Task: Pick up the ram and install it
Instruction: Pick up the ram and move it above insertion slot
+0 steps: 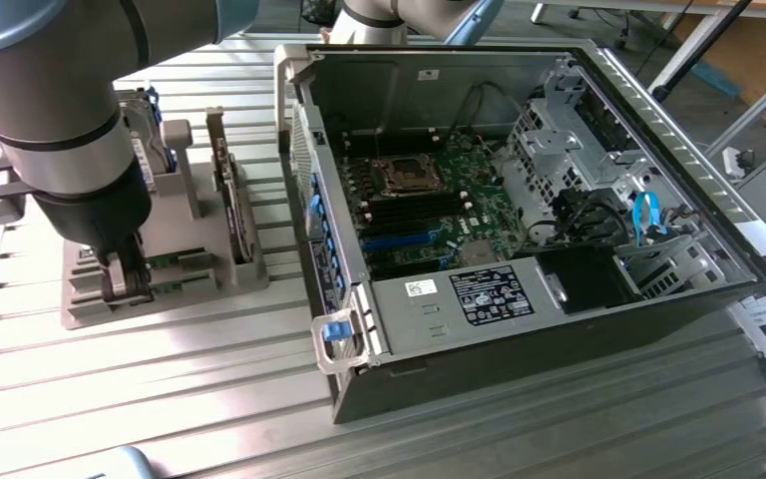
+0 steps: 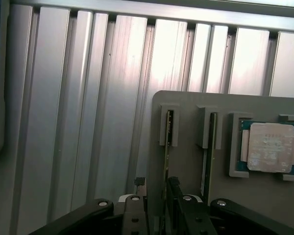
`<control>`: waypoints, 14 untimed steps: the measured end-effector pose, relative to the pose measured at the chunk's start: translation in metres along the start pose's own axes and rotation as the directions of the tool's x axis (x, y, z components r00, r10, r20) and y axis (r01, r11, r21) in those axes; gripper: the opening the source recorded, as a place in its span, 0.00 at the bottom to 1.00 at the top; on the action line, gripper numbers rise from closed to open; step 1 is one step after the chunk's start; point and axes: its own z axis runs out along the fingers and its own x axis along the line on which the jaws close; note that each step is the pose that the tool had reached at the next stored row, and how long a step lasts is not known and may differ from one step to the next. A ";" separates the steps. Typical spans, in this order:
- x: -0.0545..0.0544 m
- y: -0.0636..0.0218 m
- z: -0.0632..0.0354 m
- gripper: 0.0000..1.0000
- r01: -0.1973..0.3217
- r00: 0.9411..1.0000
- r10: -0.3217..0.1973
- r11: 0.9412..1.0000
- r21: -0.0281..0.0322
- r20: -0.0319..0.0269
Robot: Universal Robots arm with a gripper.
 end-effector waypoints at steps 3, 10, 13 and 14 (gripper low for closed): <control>0.000 -0.0001 0.0013 0.30 0.000 1.000 0.000 1.000 0.000 0.000; 0.000 -0.0002 0.0041 0.30 0.000 1.000 0.000 1.000 0.000 0.000; -0.001 -0.0004 0.0051 0.30 0.000 1.000 0.000 1.000 0.000 0.000; -0.001 -0.0004 0.0054 0.30 0.000 1.000 0.000 1.000 0.000 0.000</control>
